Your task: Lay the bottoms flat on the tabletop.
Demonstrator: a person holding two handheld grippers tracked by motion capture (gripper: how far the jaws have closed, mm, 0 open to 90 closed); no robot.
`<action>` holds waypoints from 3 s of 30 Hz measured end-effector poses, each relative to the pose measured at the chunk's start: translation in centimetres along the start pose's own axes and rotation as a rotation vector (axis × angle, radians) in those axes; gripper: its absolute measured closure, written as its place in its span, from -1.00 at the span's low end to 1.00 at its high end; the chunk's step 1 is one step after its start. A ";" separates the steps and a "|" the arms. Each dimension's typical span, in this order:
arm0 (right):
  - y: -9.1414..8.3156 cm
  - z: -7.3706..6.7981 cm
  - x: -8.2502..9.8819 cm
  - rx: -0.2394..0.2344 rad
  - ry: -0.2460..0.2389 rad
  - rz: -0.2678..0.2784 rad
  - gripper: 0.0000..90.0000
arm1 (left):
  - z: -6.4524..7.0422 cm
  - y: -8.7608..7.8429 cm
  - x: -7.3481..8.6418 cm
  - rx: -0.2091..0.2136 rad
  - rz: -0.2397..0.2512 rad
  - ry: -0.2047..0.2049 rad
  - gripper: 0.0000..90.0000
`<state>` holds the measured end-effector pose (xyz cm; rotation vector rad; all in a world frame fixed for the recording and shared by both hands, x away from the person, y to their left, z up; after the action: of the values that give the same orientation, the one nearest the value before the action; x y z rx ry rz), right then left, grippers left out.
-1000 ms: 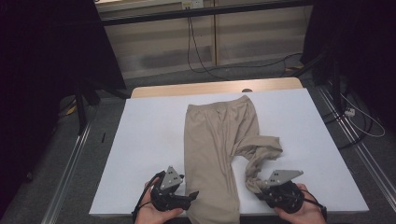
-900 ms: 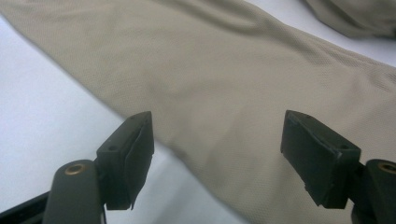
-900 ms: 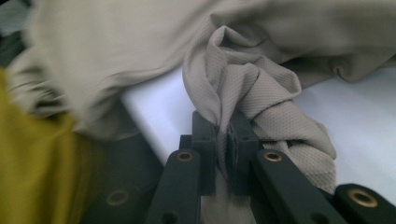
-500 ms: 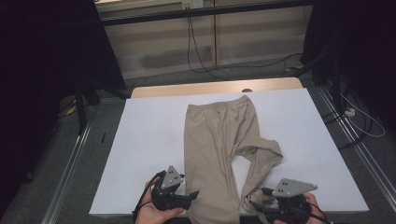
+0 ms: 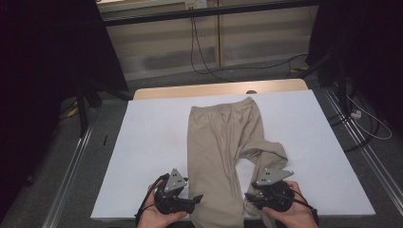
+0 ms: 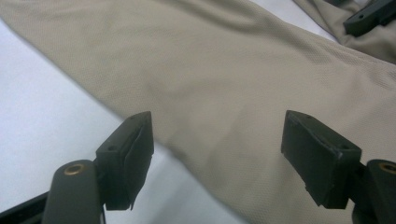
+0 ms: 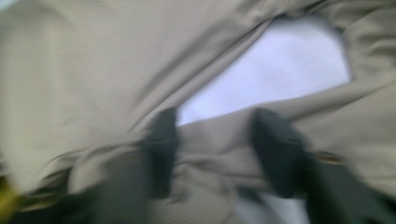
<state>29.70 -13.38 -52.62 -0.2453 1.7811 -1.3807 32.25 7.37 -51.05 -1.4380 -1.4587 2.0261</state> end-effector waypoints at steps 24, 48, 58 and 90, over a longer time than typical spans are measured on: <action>-2.8 -1.3 1.8 -0.011 -0.012 0.063 0.15 | 0.0 0.3 -0.1 -0.001 -0.008 0.004 -0.43; -2.8 -3.7 4.6 -0.108 -0.050 -0.040 0.60 | -0.1 0.1 -0.1 -0.001 -0.002 -0.003 -0.43; -3.9 1.9 1.7 0.004 0.077 0.103 0.03 | 0.0 0.2 -0.1 0.001 -0.006 0.000 -0.44; -1.6 5.0 -6.7 -0.054 0.159 0.142 0.98 | -0.2 0.0 -0.1 0.001 -0.002 -0.007 -0.45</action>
<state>36.89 -13.36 -48.10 -0.0365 1.9291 -1.2818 32.44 7.42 -51.04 -1.4302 -1.4609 2.0323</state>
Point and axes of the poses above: each handheld gripper's, and its own axes: y roughly forward along the jaws, x roughly out of its underside, z roughly to its right, the point moved 10 cm from there along y, roughly forward along the jaws, and after that the axes turned 14 degrees about -z, right-handed, at the moved point
